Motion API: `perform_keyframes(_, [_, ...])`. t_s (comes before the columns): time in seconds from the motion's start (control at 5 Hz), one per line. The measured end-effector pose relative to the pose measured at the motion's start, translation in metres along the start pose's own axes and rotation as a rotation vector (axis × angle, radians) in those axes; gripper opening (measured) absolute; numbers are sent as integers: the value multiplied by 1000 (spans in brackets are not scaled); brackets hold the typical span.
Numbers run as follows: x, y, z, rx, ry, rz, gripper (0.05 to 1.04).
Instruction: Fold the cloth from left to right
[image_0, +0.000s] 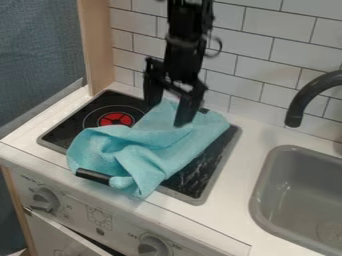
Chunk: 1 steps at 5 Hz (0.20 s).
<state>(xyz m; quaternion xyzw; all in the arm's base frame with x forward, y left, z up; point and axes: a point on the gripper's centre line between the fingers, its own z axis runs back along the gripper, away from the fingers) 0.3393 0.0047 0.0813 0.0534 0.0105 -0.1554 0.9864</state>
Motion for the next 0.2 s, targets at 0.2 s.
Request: perform_keyframes(0.2, [-7, 1, 18, -26, -49, -23, 999])
